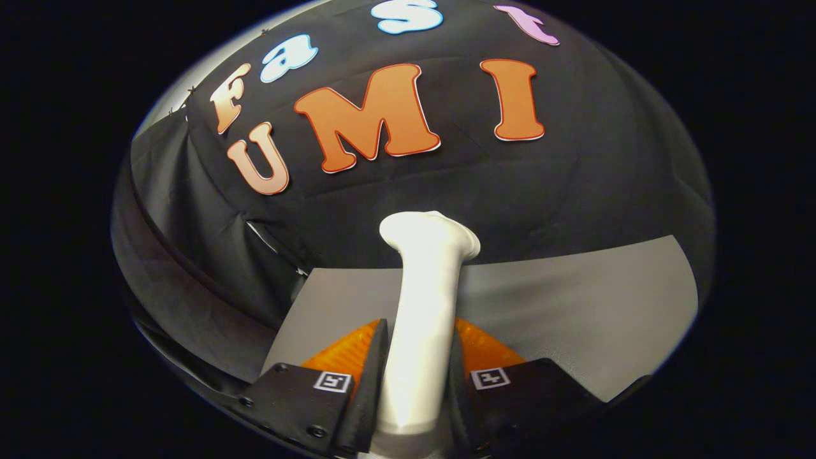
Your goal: Iron the clothes twice with a garment steamer, once on the left side and once on the right side.
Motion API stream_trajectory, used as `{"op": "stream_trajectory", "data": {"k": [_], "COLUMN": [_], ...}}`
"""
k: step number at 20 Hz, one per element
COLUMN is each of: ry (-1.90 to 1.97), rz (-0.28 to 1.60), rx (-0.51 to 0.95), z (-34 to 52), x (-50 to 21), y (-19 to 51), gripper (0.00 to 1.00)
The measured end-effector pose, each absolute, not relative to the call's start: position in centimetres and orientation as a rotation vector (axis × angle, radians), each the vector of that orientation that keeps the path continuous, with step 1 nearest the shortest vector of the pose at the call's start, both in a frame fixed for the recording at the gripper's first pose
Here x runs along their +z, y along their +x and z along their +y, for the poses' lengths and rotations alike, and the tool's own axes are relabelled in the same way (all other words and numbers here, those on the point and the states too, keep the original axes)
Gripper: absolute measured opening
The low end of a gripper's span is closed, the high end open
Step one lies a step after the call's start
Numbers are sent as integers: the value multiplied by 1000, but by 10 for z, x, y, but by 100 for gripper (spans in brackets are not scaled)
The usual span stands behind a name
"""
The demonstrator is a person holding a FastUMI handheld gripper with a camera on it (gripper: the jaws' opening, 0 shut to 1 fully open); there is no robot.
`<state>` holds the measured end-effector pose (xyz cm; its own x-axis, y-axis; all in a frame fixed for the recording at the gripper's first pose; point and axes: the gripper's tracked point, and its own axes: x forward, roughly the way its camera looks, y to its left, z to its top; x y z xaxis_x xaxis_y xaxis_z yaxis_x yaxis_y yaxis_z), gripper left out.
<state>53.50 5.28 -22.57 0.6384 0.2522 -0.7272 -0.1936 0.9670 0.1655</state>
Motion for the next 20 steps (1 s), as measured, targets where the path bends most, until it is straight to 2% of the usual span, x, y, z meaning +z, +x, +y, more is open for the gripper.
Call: {"op": "stream_trajectory", "data": {"k": [1,6,13,20], "ry": [62,59,-27,-39], "rz": [827,687,459,283], "rx": [257,264,136,46], "z": [55,67,64,68], "x": [-226,-201,-152,-91], "y": [532,511,468,386], "gripper": [51,51,51,51]}}
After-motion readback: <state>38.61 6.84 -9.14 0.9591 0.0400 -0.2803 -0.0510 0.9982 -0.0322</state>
